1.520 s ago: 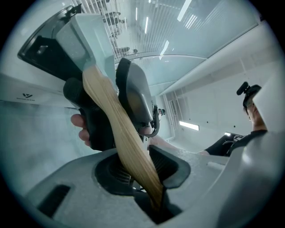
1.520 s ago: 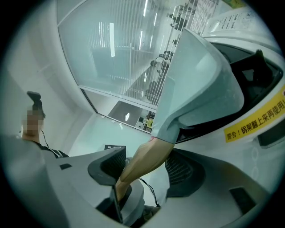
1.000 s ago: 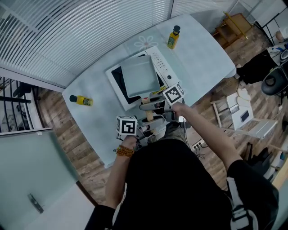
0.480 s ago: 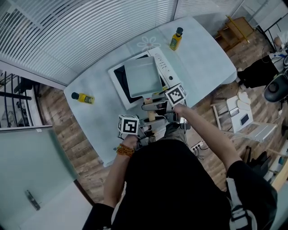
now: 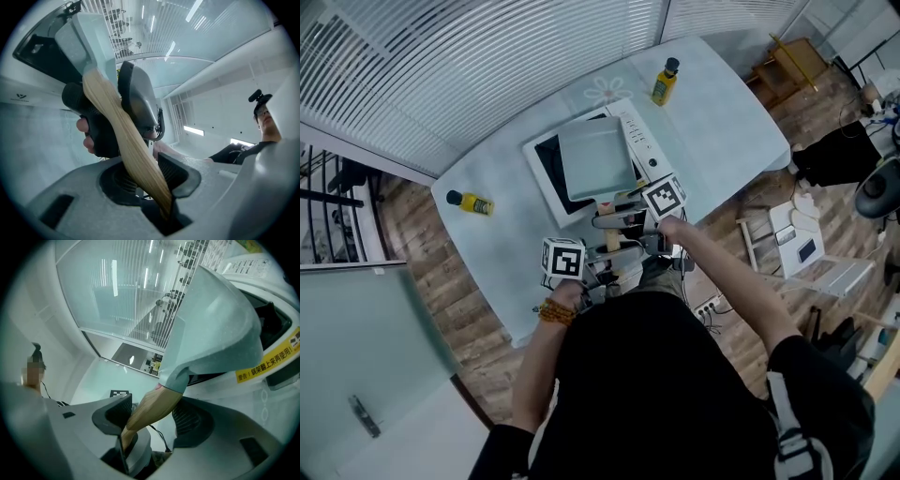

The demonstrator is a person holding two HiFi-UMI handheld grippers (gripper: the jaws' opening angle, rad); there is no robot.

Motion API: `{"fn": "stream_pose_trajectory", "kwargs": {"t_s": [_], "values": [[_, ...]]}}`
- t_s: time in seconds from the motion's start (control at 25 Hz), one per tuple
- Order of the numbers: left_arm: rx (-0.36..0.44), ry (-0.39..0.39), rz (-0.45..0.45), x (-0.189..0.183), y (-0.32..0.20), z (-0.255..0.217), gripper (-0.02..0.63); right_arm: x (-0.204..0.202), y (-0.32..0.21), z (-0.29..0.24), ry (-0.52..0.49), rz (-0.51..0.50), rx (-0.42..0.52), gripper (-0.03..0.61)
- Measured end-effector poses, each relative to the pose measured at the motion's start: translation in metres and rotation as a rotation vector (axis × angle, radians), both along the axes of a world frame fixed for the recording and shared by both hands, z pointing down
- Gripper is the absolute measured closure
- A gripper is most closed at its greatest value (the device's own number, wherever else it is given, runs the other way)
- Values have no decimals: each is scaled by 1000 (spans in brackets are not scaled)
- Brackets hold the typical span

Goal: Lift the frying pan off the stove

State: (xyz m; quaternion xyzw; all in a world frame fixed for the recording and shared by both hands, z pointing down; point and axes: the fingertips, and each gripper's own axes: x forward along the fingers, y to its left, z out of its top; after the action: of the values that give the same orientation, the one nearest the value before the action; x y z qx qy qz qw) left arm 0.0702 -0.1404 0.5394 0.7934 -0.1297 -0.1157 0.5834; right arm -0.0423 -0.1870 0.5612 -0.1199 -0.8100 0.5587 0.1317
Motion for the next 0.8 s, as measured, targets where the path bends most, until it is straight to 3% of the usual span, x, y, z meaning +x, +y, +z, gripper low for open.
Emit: {"fn": "stream_pose_trajectory", "kwargs": {"t_s": [0.32,0.8], "values": [[16,0,12,2,0,-4,502,3,2,1,55,-32,2,327],[45,-3,38,0,2,-21,502,-1,2,-20,22,-43,23,327]]}}
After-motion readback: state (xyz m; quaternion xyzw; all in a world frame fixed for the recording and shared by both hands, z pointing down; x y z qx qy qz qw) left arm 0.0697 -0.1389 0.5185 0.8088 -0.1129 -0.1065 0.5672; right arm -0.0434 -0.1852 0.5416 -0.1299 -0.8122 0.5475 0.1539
